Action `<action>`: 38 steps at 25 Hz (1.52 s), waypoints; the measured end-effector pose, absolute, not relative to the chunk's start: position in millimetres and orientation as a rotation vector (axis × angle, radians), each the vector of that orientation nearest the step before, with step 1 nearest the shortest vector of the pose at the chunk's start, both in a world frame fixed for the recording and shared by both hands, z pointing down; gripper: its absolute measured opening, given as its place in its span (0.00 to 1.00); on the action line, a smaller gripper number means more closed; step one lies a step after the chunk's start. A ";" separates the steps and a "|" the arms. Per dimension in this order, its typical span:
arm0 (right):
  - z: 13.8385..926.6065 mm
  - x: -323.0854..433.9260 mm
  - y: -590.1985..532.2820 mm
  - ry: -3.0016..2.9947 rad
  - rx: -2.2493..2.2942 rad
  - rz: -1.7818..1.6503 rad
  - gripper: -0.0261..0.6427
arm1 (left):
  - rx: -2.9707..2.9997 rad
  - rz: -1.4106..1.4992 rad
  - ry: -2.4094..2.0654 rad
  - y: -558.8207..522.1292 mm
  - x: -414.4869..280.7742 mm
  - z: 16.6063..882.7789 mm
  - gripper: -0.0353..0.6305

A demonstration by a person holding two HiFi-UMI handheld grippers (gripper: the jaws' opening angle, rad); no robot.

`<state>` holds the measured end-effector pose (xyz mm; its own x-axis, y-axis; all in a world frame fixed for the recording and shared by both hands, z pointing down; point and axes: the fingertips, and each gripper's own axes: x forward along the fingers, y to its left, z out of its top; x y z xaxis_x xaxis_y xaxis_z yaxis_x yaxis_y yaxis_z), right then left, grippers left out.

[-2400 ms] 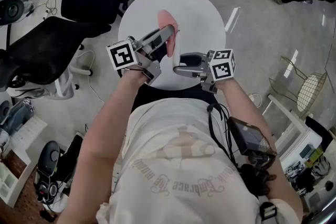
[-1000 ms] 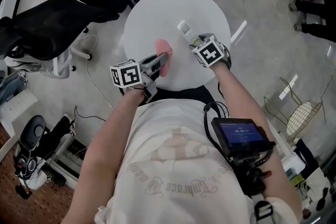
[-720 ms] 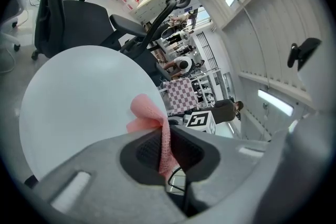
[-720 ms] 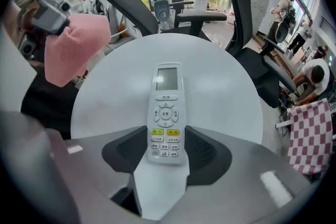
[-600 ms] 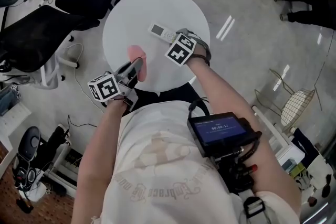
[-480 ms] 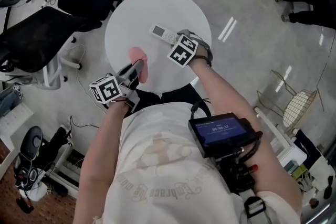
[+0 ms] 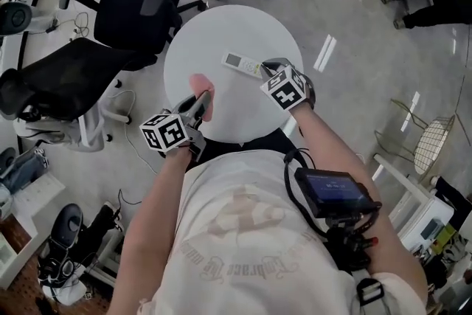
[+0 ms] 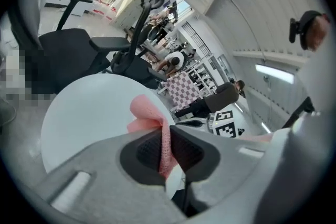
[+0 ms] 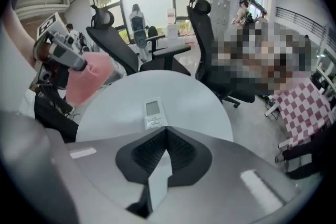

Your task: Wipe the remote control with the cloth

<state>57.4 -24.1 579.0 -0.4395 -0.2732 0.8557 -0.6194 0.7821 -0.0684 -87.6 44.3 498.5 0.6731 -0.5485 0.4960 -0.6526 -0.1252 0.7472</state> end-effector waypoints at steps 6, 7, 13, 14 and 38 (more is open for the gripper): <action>525.4 58.1 -12.3 -2.158 0.858 0.577 0.05 | 1.930 0.171 -0.867 35.6 -86.1 477.7 0.09; 513.5 57.5 -12.7 -2.184 0.890 0.575 0.05 | 1.962 0.177 -0.856 32.1 -86.5 472.3 0.09; 441.4 59.8 -3.8 -2.329 1.117 0.590 0.05 | 2.156 0.233 -0.794 27.2 -88.6 440.6 0.09; 430.8 60.0 0.8 -2.347 1.151 0.591 0.05 | 2.182 0.235 -0.784 28.9 -89.1 435.0 0.09; 357.5 57.3 121.4 -2.414 1.627 0.529 0.05 | 2.516 0.283 -0.495 93.2 -73.1 381.3 0.09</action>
<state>57.3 121.4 357.5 -0.3836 -0.8571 0.3439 -0.9223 0.3370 -0.1891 -73.1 93.2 381.3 0.9097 -0.2874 0.2998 -0.4042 -0.7783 0.4805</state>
